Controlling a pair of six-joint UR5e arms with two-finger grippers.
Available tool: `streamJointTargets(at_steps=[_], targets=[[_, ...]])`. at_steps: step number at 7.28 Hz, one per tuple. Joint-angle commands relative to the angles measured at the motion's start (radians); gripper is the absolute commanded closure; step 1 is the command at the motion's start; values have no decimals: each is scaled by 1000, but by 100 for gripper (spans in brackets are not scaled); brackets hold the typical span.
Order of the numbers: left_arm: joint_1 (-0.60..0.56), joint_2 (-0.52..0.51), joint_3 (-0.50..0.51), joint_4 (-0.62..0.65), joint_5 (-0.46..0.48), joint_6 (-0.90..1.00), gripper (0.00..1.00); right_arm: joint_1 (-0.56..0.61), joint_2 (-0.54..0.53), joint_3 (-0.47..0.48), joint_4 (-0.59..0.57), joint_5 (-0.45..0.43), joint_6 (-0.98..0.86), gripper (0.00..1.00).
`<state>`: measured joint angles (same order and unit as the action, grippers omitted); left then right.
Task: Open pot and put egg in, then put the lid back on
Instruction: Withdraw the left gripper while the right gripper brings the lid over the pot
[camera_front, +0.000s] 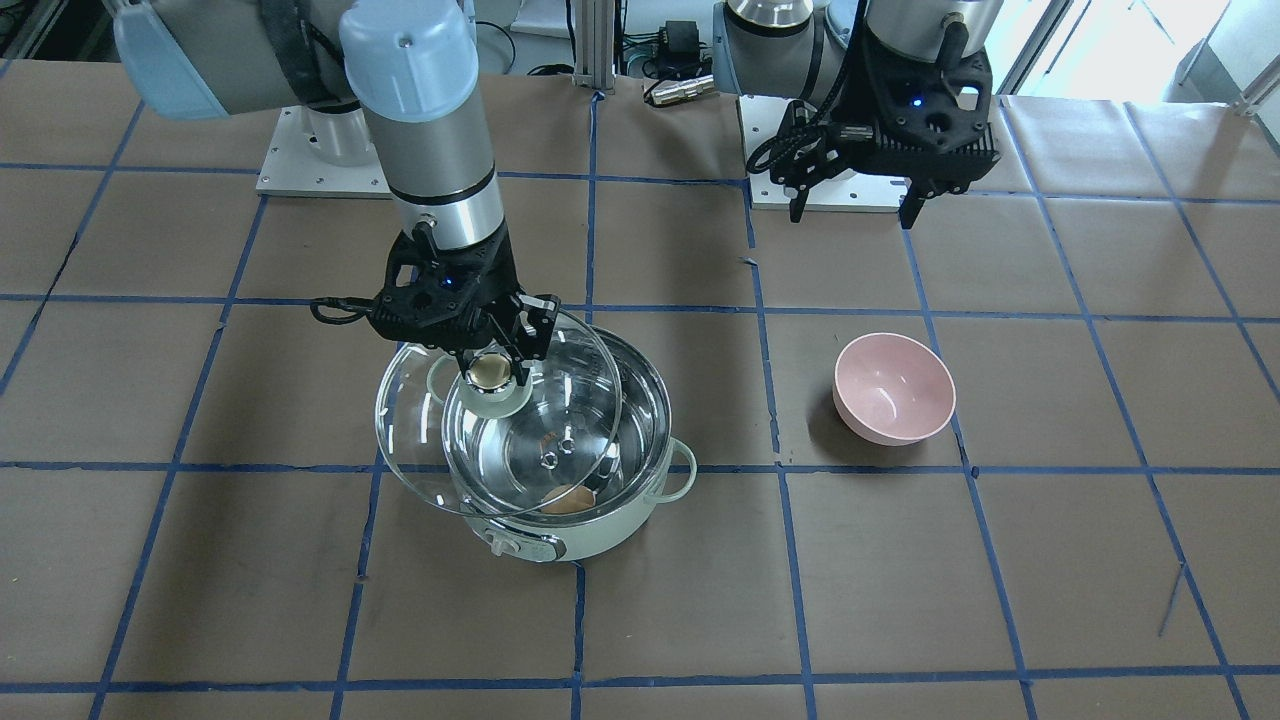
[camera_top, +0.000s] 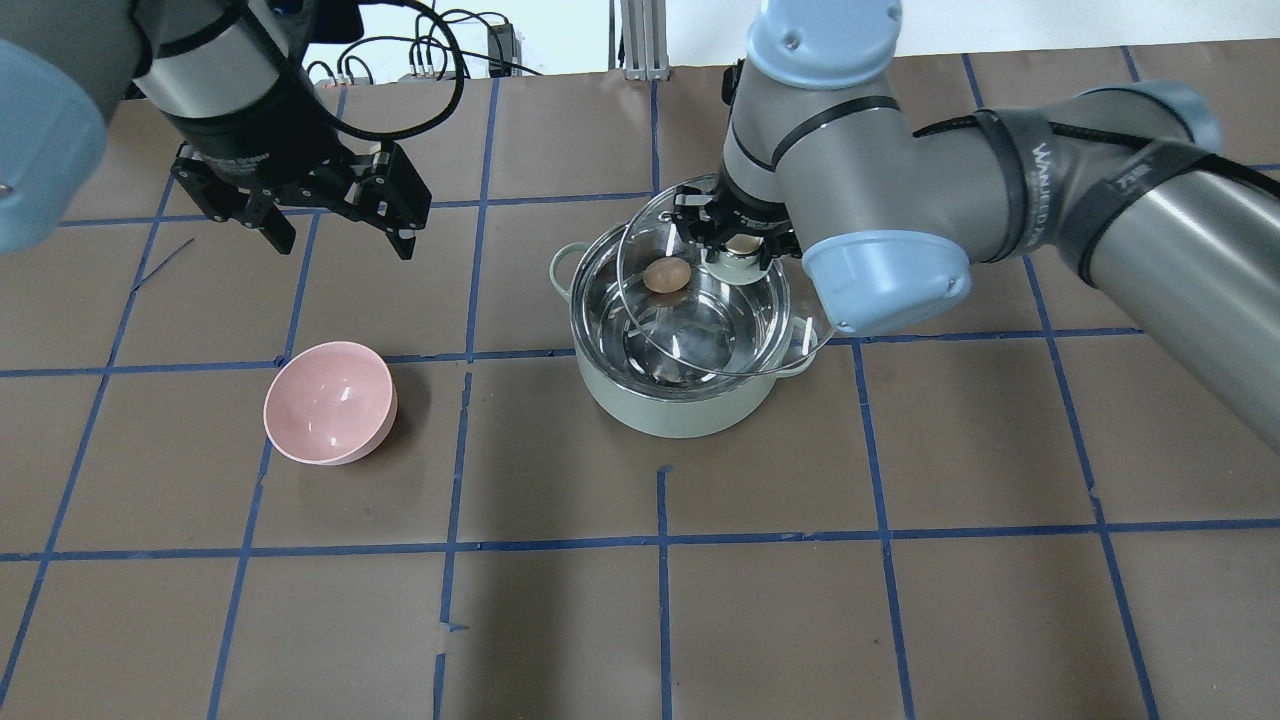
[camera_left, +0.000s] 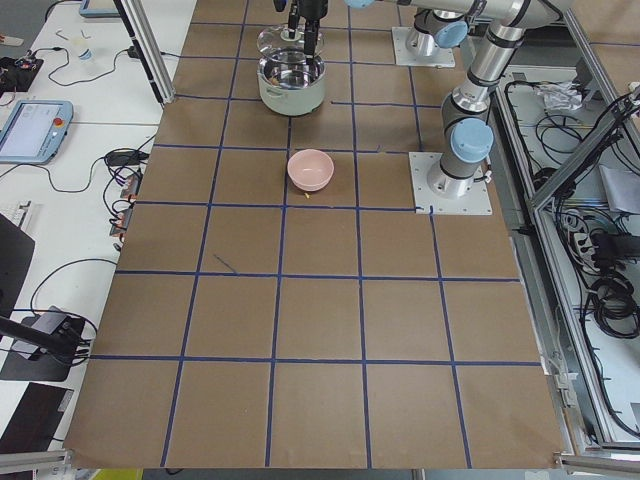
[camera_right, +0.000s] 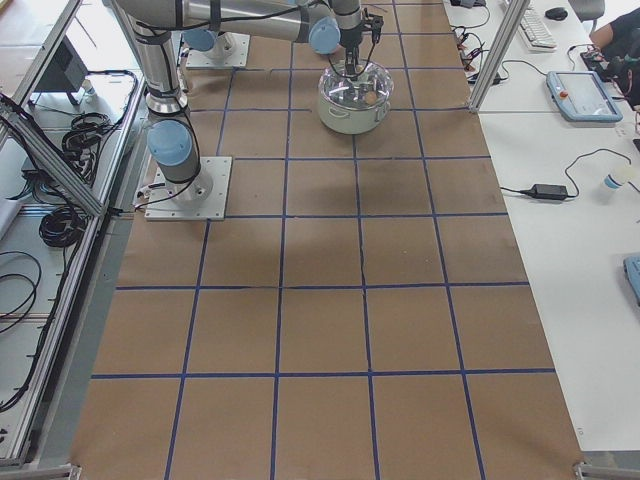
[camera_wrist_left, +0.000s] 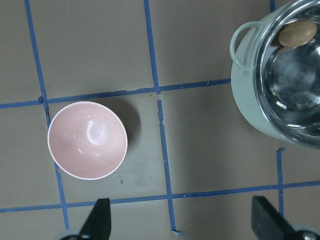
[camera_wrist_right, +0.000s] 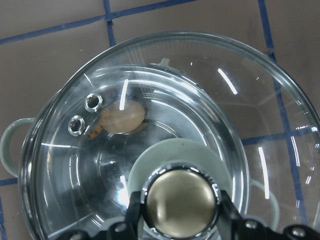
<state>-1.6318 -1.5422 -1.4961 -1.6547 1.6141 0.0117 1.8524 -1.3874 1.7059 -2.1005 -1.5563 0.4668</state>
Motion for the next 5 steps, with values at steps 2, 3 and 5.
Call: streamJointTargets(at_steps=[2,3,5], targets=[[74,16,-6,-19,-3,-2,0,50,27,0,-29,-1,88,68],[84,16,-12,-19,-3,-1,0,62,36,0,-30,1,95,67],[84,16,-19,-8,-2,17,0,70,44,0,-30,5,133,67]])
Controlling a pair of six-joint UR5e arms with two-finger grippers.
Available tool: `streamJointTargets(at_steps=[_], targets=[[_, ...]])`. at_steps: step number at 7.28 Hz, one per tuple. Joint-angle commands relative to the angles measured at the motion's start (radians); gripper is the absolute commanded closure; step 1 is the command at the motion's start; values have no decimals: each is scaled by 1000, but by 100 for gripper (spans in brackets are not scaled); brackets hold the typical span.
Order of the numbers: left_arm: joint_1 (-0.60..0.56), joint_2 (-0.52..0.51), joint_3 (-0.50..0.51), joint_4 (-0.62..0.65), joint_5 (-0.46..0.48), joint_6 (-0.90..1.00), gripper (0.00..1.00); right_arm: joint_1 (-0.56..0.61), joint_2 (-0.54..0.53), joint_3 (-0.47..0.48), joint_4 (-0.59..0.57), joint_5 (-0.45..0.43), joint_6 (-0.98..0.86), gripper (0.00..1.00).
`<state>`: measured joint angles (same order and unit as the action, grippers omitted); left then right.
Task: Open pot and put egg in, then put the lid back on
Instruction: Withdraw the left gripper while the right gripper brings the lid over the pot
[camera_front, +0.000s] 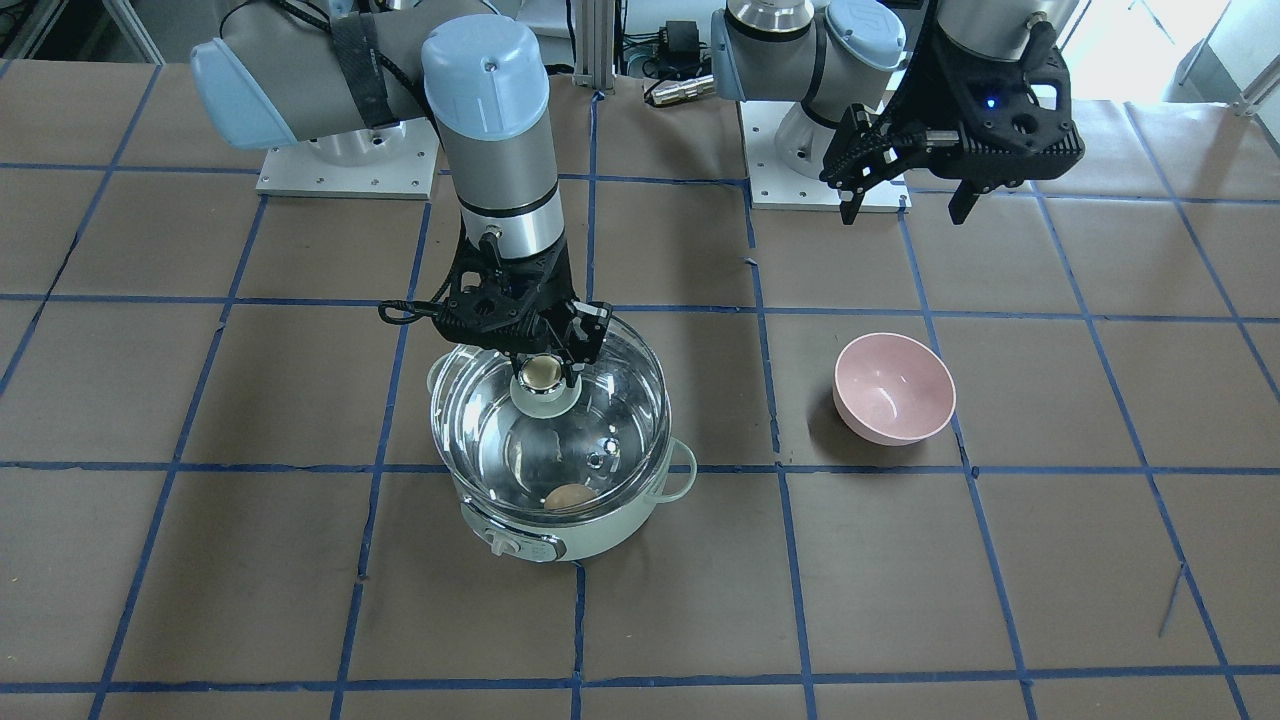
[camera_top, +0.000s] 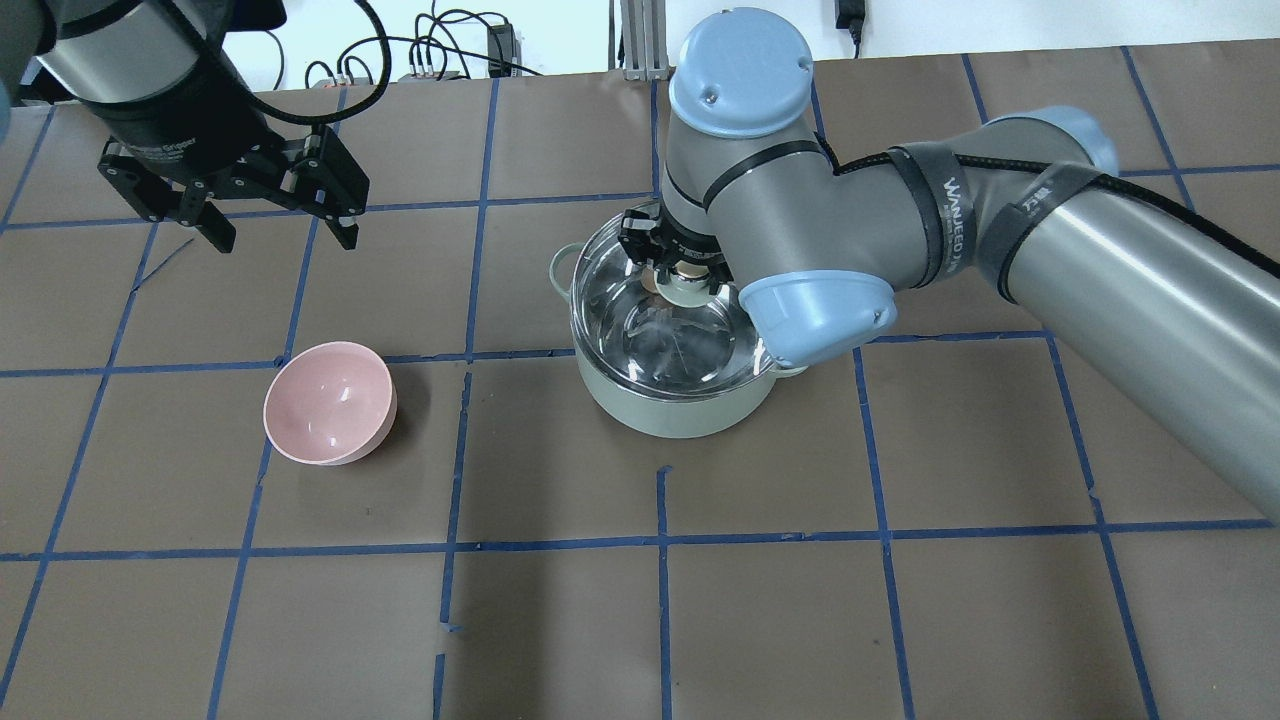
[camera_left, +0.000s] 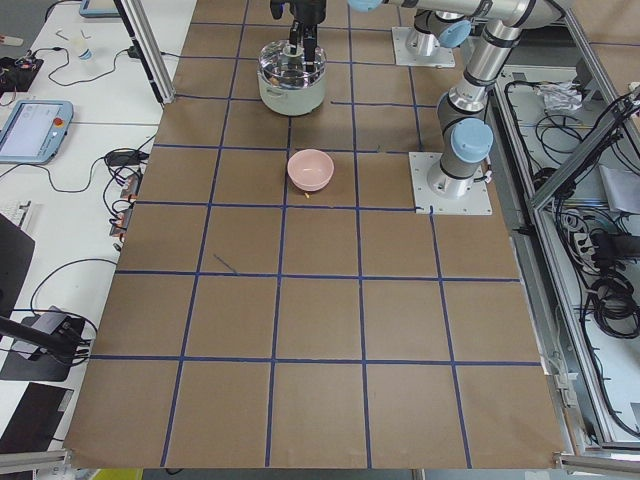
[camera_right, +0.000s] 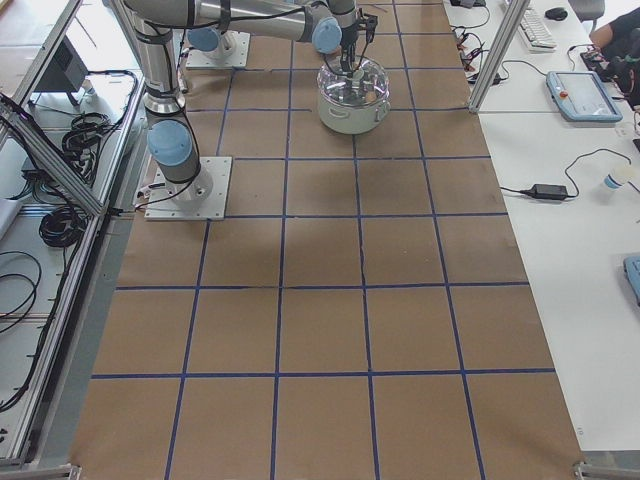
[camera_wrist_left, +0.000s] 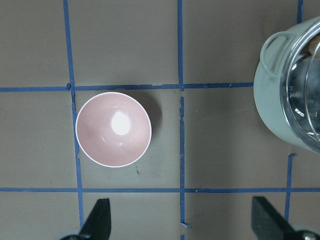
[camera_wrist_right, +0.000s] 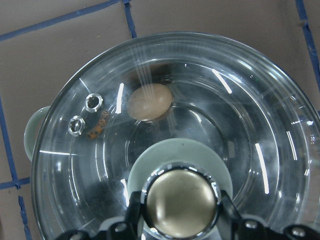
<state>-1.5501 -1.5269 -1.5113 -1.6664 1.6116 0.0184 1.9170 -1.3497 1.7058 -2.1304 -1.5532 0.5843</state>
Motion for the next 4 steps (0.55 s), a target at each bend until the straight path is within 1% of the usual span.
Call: streamJointTargets(at_steps=[1,4], targets=[[1,1,-7,5,2,11,0,5,6,0,0,5,17,67],[15,1,-9,16,1,23,0,10,7,0,0,7,17,67]])
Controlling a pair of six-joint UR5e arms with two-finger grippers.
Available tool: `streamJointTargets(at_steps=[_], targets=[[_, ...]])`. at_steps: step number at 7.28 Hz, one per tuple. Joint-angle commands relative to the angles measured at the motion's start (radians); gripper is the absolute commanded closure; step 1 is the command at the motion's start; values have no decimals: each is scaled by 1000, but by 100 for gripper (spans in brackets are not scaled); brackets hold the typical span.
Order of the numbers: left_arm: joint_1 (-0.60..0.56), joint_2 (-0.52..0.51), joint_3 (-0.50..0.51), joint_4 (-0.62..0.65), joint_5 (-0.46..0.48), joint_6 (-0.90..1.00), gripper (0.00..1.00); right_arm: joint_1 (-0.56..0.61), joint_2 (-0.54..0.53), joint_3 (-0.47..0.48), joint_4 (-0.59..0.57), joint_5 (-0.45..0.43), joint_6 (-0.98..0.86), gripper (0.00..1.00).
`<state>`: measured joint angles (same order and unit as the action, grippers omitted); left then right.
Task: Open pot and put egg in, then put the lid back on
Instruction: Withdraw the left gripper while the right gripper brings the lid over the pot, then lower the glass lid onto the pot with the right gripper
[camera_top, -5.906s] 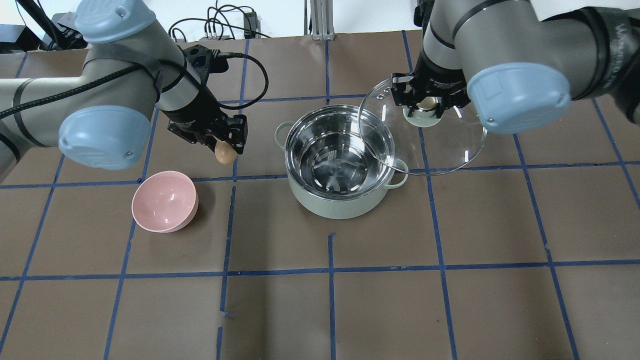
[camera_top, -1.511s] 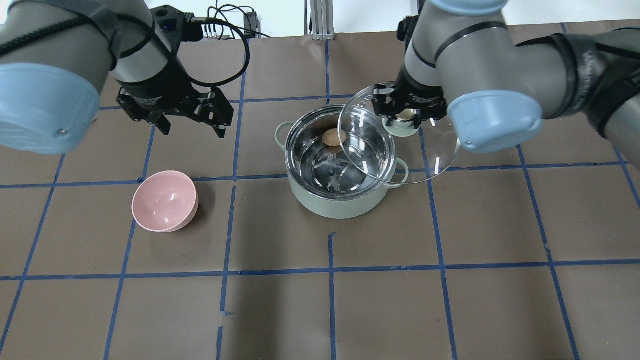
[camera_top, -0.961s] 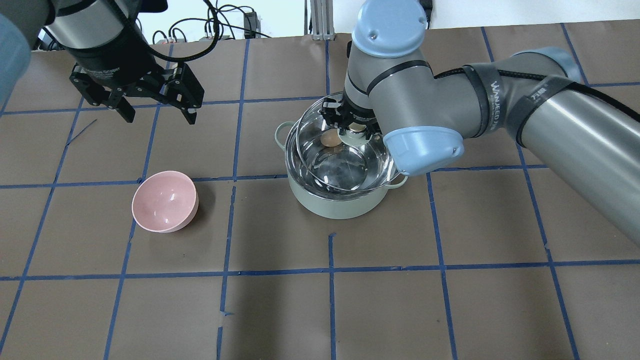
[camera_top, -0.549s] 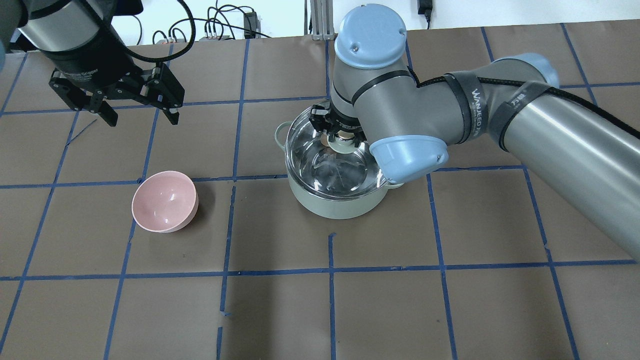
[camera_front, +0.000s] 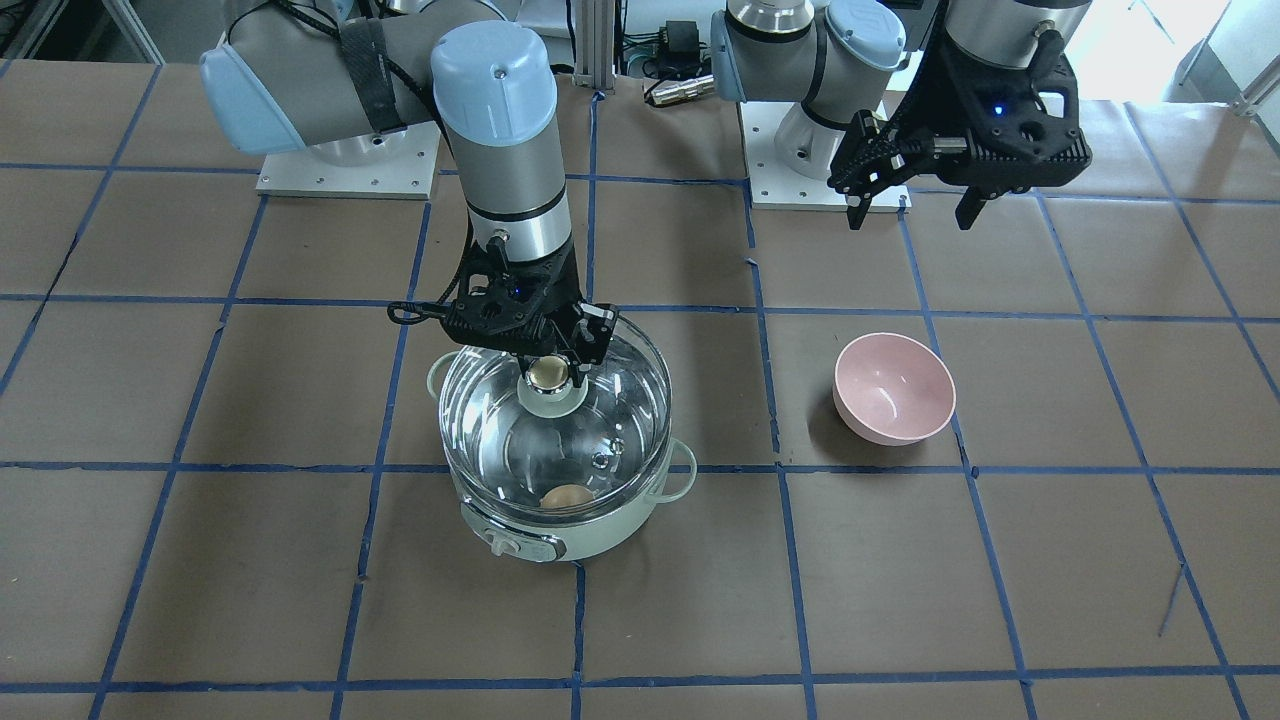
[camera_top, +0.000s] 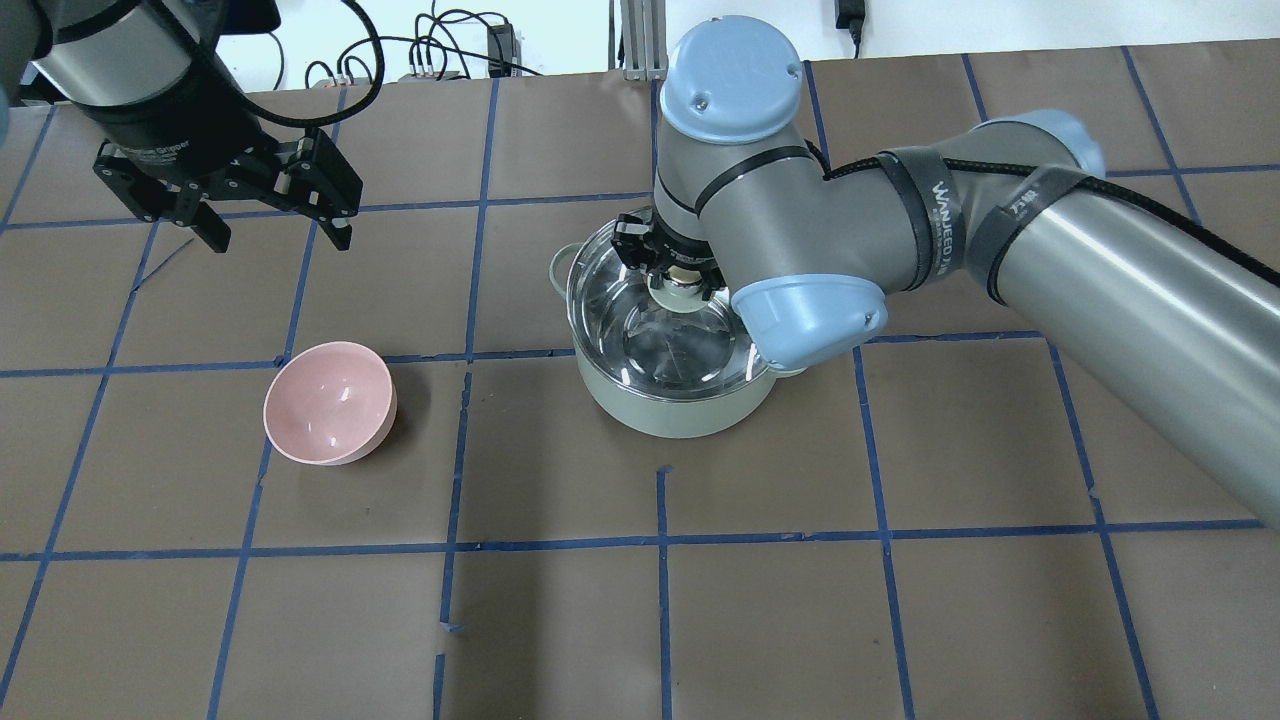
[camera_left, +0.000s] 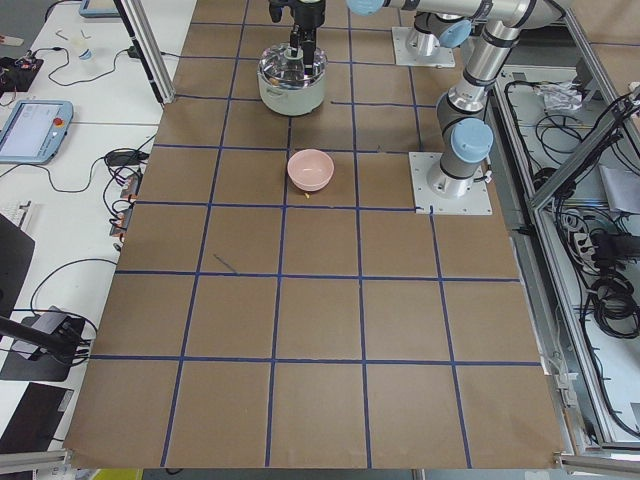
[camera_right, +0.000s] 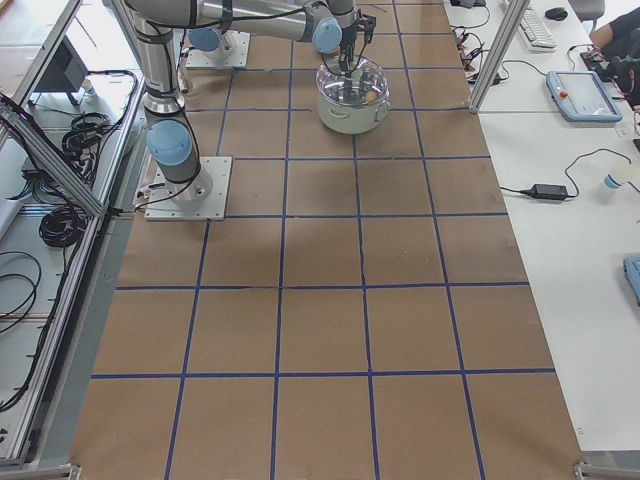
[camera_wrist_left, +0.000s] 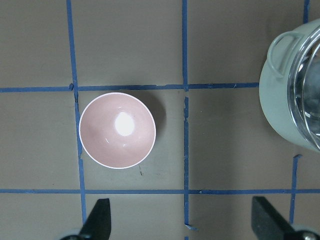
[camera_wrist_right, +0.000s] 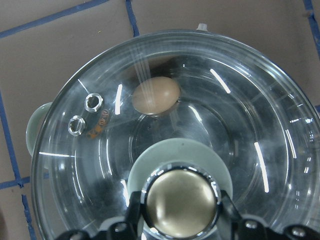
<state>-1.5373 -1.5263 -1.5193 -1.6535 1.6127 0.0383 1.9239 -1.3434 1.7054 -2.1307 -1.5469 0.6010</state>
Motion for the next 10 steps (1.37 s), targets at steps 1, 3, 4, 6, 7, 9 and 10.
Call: streamJointTargets(at_steps=[1,3,4,6,7,9,10], targets=[[2,0,-4,3,-2,0,0,7,1,-1,0,1,0,67],[2,0,-13,4,0,0,0,7,3,0,0,4,-3,67],[2,2,-13,7,0,2,0,7,4,0,0,4,-3,67],[3,2,-15,9,0,0,0,7,10,0,0,4,-12,66],[2,2,-15,9,0,0,0,7,12,0,-9,4,-14,66],[2,2,-15,9,0,0,0,7,12,0,-17,4,-12,63],[3,2,-15,9,1,2,0,7,12,0,-17,2,-14,57]])
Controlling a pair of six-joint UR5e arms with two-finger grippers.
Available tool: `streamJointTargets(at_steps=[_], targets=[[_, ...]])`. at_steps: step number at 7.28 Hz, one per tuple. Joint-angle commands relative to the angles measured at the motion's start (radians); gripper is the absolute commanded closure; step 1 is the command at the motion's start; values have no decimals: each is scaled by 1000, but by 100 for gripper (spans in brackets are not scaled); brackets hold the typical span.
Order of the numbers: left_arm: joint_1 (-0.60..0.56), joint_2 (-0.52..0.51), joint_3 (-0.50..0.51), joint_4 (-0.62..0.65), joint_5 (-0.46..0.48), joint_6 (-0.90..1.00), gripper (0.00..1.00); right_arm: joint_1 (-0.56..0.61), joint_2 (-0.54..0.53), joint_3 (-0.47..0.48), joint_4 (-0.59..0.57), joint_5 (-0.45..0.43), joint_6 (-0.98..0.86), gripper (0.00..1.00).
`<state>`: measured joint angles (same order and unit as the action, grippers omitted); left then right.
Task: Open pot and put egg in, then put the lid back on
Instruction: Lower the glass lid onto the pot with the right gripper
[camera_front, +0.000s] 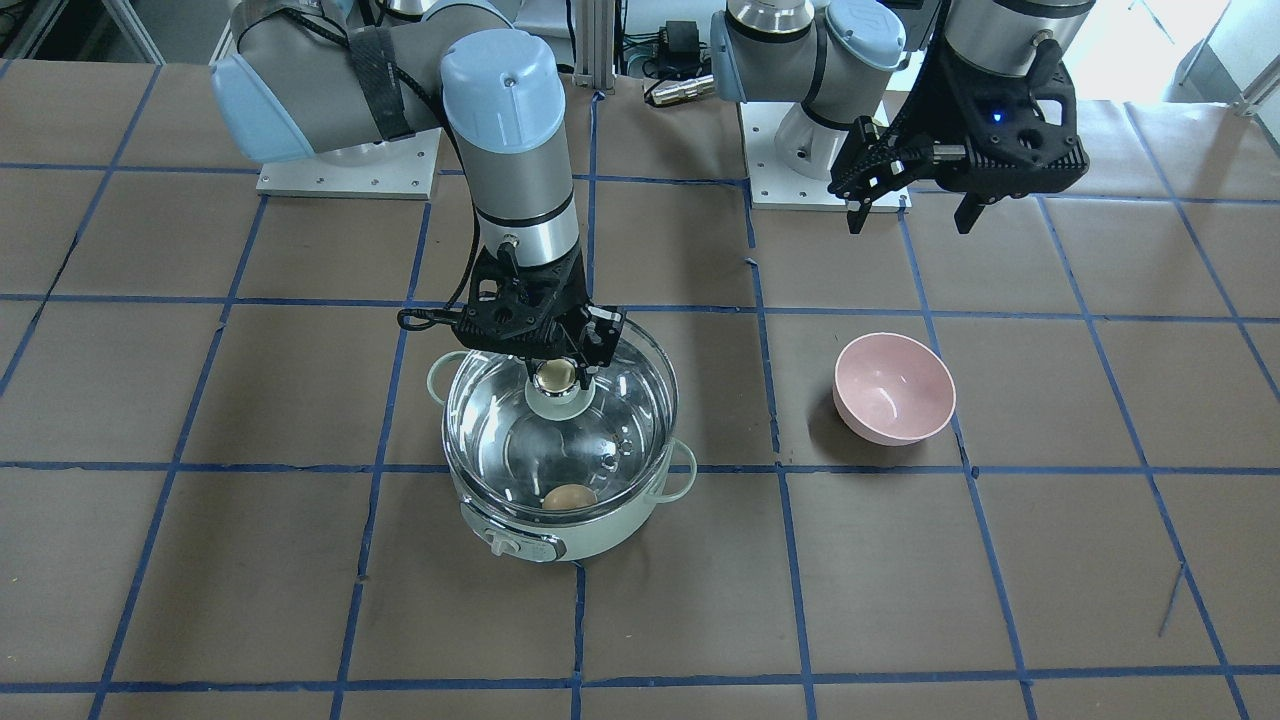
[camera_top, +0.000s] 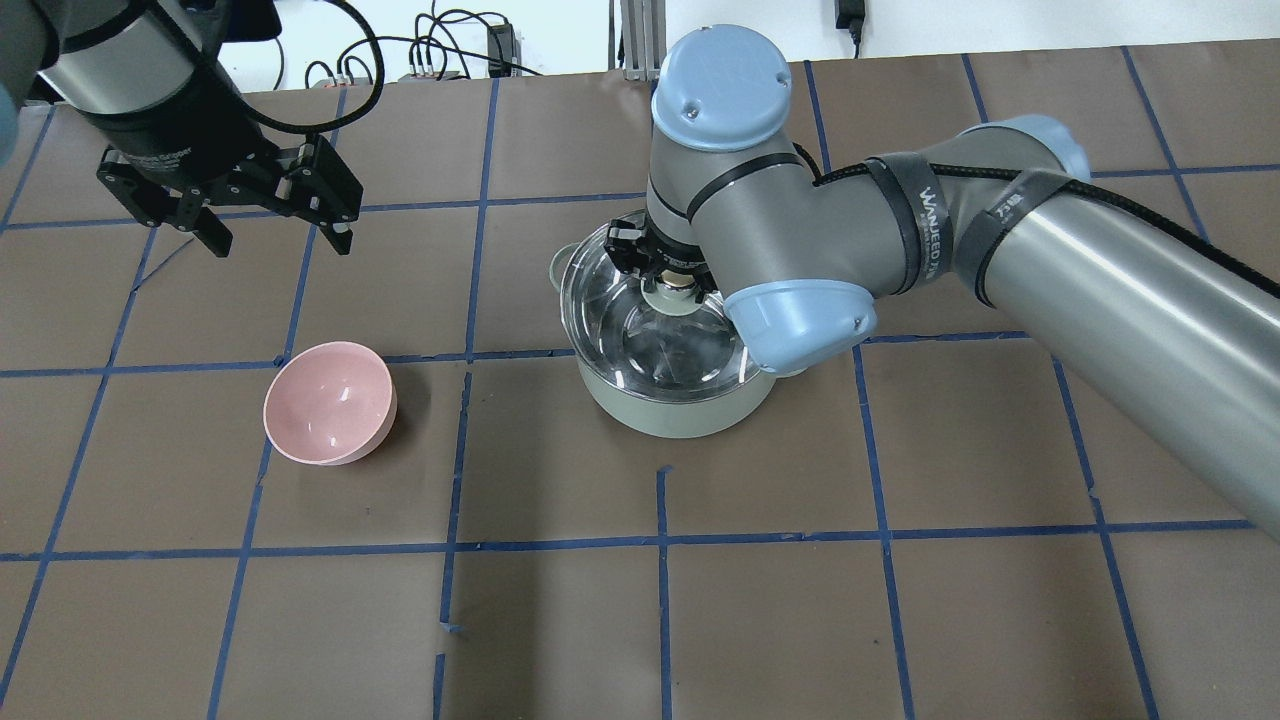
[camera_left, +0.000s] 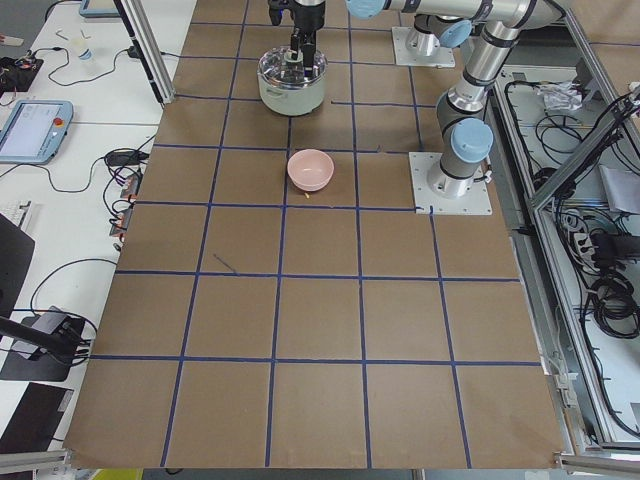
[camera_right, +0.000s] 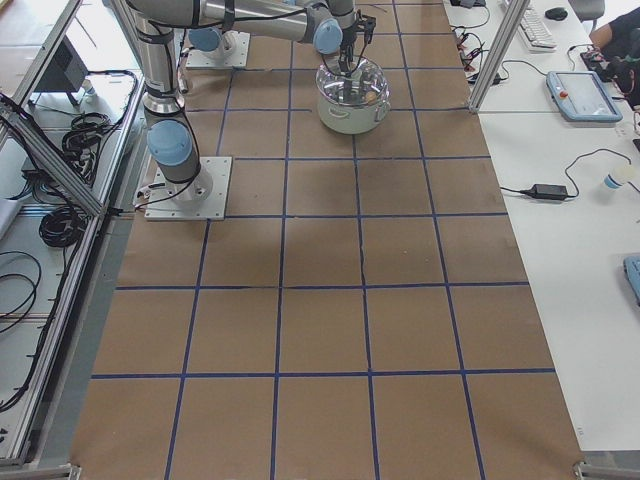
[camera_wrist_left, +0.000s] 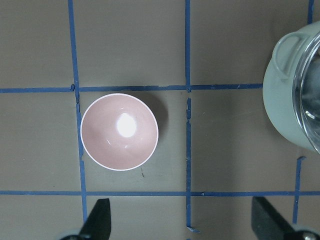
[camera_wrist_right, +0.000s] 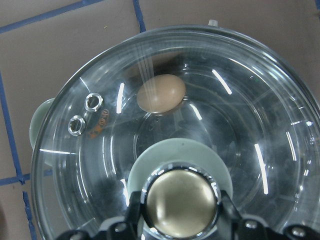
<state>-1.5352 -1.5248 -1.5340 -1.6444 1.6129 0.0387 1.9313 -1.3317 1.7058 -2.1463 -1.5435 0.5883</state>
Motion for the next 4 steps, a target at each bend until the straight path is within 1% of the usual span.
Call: streamJointTargets(at_steps=[1,4], targets=[[0,0,0,0,-1,1,0,-2,0,0,-3,-1,-2,54],[1,2,0,0,-1,-2,0,-2,0,0,-3,-3,-5,50]])
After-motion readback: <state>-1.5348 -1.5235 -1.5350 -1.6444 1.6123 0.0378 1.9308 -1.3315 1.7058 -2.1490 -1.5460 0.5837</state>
